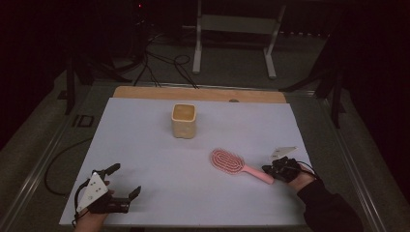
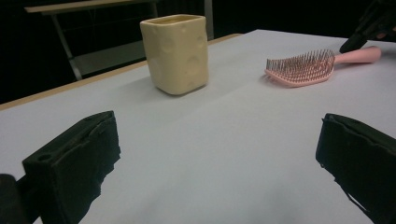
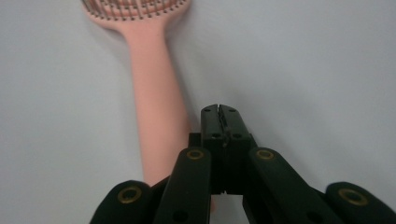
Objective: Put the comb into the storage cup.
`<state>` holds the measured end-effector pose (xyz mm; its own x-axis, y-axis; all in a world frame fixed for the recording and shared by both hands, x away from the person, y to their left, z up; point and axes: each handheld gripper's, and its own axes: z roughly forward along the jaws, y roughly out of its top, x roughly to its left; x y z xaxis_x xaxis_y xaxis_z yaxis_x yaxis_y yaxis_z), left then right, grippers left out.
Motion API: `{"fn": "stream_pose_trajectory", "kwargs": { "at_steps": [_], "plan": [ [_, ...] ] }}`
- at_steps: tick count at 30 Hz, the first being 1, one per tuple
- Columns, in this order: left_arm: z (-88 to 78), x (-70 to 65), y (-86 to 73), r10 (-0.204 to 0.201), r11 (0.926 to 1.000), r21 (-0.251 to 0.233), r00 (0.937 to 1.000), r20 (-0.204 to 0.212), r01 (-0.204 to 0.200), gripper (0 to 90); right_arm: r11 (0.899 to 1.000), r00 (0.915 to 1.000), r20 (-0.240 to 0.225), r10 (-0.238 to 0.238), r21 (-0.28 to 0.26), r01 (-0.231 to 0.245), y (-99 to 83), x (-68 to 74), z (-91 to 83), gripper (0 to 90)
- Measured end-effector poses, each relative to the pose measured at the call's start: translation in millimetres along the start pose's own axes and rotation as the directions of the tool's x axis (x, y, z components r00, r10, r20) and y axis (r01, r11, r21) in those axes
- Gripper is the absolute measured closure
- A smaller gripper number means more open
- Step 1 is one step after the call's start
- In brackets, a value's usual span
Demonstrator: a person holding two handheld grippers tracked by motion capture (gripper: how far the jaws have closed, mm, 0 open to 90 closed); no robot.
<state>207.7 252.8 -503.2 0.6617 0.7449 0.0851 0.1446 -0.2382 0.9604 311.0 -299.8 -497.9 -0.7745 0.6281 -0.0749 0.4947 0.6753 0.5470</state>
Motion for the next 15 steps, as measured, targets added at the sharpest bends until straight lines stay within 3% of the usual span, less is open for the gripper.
{"fn": "stream_pose_trajectory", "kwargs": {
  "at_steps": [15],
  "plan": [
    [-0.2, 0.0, 0.1, -0.001, 1.0, -0.002, 1.0, 0.002, 0.001, 0.0, 1.0, 0.9995, -0.024, 0.019, -0.013, -0.019, -6.1, 24.8, -5.3, 90.0]
  ]
}}
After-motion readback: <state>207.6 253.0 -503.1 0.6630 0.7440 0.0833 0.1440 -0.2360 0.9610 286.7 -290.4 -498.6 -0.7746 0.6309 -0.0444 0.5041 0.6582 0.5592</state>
